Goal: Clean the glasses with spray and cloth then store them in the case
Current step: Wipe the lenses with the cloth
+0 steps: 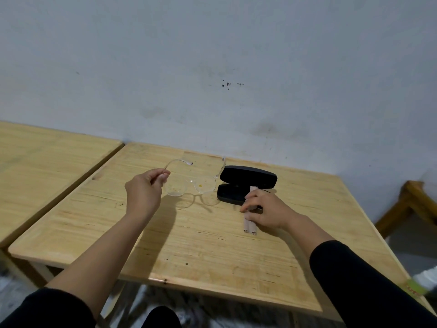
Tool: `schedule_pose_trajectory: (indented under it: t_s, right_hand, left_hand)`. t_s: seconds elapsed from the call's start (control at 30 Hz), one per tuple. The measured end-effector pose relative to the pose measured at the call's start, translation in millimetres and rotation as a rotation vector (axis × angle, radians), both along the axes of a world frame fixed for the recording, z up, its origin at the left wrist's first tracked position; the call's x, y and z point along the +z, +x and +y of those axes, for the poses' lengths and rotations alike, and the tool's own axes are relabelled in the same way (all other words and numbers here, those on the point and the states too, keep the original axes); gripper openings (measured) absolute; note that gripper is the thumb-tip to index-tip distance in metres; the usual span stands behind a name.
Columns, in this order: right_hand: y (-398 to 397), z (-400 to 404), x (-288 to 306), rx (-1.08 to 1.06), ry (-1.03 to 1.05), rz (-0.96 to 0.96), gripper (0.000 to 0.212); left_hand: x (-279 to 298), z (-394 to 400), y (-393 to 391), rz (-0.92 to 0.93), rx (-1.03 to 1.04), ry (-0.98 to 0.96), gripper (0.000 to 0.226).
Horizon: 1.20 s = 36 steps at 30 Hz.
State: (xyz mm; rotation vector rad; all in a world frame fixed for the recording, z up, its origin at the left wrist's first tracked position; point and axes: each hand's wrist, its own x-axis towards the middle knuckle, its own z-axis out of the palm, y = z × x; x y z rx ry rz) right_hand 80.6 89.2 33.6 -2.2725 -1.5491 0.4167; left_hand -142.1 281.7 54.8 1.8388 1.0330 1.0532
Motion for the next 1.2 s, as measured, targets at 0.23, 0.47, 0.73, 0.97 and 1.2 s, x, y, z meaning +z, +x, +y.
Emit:
schedule_pose_trajectory:
  t_s: [0.23,0.47,0.73,0.97,1.2]
  right_hand:
    - [-19,-2,-2,-0.162,0.167,-0.018,0.013]
    - [-58,2,4,-0.562,0.628,0.494,0.016]
    - [-81,6,0,-0.681,0.739,0.704,0.019]
    - [-88,7,1,-0.806,0.755,0.614,0.007]
    - [-91,13,5,-0.872,0.78,0.651,0.018]
  left_hand:
    - [-4,-9,2,-0.01,-0.017,-0.014,0.016]
    - [-14,-28,11,-0.017,-0.057,-0.024,0.016]
    - [-15,-55,22,-0.064,-0.144,-0.037,0.015]
    - [-10,-74,23,-0.13,-0.203,-0.052,0.014]
    - [-13,-75,17,-0.113,-0.19,-0.072,0.014]
